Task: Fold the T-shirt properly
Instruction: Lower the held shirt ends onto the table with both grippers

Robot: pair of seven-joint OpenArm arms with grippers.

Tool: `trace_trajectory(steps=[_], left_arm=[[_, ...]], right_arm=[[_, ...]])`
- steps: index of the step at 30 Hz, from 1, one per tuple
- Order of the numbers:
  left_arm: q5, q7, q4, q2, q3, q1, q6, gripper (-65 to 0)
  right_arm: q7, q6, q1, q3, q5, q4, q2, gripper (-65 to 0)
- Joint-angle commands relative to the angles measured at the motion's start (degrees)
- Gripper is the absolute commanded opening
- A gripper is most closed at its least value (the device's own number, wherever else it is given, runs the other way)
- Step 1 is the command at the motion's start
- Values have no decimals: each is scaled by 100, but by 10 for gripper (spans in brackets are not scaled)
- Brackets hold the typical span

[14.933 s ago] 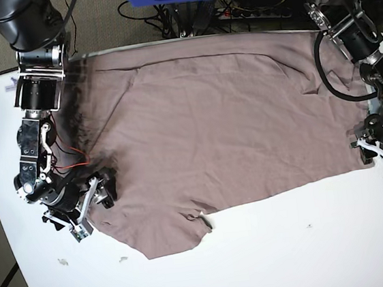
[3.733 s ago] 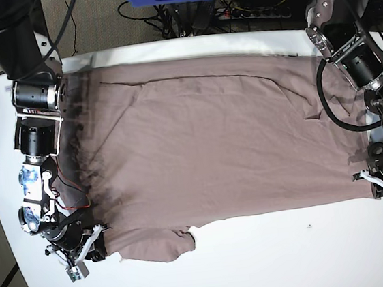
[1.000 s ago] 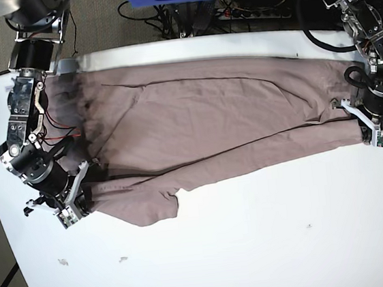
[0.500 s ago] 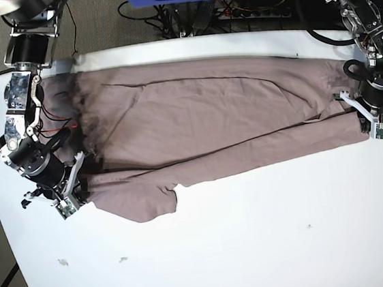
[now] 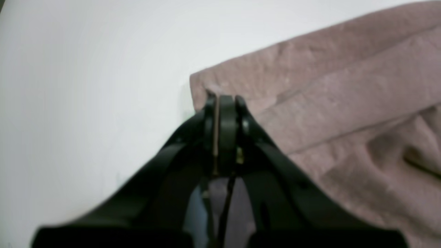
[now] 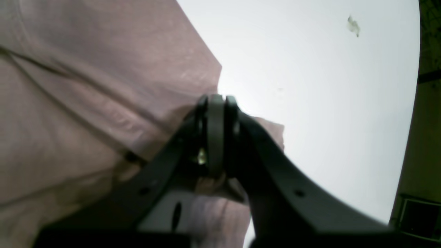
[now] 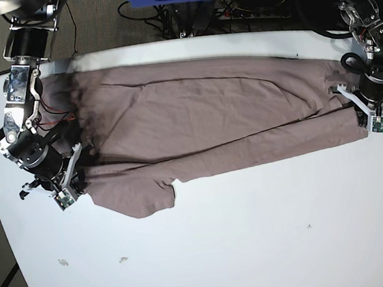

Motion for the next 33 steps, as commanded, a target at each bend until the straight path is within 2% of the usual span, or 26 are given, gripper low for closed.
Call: trace_trajectory(steps=[1,8,33], left_arm=[[-51,-118,164,-81,-34,-4,51,-647],[-43,-127,193,-92,-13,121,39,-647],[10,-137,95,-106,39,344,28,-647]], right_arm=[[35,1,56,69,41,190,61,-650],[-182,28,-48,66,36,418,11,-649],[-220,49,-525,49,-45,491,72,-648]])
